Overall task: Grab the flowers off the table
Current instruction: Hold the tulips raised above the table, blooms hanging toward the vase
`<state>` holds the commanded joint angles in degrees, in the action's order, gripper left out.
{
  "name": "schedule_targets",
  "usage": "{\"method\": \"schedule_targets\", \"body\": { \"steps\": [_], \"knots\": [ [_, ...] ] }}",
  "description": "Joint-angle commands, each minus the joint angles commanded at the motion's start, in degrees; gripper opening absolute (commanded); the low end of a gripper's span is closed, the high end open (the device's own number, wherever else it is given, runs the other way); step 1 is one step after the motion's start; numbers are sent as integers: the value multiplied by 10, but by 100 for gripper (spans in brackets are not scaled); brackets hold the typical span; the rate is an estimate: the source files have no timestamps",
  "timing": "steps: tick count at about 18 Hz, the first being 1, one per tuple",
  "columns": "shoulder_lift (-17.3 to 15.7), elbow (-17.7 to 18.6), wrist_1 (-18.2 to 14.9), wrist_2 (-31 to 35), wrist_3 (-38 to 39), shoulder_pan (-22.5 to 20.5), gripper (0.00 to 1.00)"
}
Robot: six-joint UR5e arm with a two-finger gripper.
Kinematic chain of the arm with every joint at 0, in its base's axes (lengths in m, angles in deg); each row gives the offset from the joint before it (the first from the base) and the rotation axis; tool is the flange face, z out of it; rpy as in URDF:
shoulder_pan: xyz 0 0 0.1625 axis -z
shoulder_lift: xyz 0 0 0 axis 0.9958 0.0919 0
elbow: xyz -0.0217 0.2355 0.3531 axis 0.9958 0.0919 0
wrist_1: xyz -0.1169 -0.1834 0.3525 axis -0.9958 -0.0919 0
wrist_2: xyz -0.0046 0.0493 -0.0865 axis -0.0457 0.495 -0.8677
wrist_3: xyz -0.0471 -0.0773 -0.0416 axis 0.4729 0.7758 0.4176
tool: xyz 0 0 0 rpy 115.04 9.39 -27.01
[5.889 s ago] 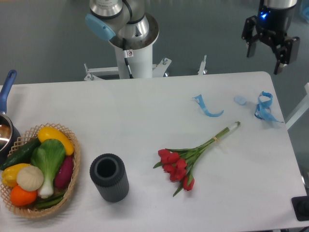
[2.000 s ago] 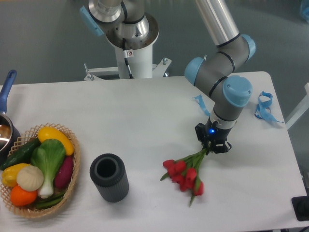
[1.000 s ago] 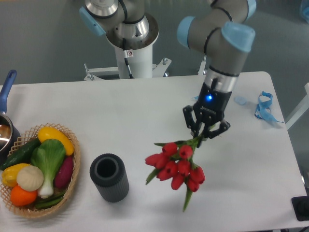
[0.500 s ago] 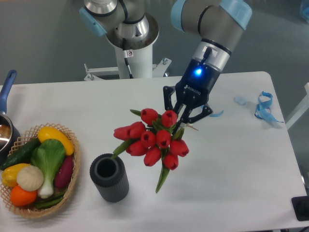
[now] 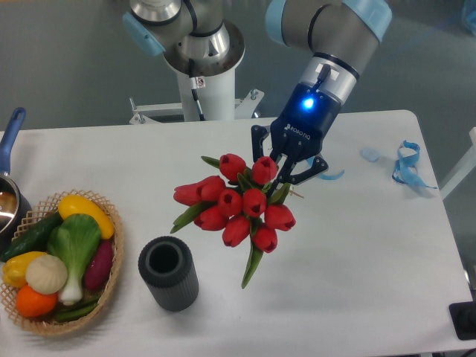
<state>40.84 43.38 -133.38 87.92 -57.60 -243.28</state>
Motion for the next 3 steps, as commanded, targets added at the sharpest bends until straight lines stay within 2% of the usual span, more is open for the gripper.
{"method": "schedule_targets", "body": {
  "steps": [3],
  "knots": [
    [-5, 1, 0, 0, 4, -4, 10]
  ]
}}
